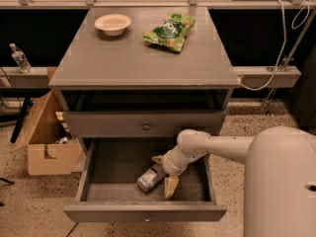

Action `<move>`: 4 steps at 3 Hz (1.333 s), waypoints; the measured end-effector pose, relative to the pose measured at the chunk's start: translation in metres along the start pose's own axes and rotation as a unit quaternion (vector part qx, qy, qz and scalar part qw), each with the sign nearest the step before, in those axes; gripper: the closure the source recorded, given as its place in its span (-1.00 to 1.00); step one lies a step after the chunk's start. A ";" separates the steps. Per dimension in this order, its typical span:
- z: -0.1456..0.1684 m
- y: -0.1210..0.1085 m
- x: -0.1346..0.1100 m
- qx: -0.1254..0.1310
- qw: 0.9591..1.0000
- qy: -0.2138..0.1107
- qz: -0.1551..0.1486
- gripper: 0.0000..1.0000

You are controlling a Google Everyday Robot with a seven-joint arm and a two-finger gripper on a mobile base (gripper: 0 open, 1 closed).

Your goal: Pick blue plastic bottle from middle drawer and place on counter

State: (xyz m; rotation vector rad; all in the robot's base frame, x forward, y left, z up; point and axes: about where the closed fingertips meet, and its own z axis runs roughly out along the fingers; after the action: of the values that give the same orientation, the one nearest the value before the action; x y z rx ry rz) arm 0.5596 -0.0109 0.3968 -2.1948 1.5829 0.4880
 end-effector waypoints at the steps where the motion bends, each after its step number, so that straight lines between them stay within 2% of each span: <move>1: 0.012 -0.005 -0.004 -0.015 1.000 0.014 -0.007 -1.00; 2: 0.021 -0.007 -0.001 -0.026 0.999 0.028 -0.003 -0.63; 3: 0.018 -0.006 0.014 -0.023 0.998 0.047 0.015 -0.15; 4: 0.002 -0.001 0.026 -0.003 0.998 0.046 0.034 0.30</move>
Offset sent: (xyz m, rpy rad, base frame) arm 0.0128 0.0141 -0.0235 -0.1119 0.0320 0.0242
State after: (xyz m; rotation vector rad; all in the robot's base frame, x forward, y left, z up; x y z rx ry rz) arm 0.5684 -0.0303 0.3824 -2.2015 1.7111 0.4186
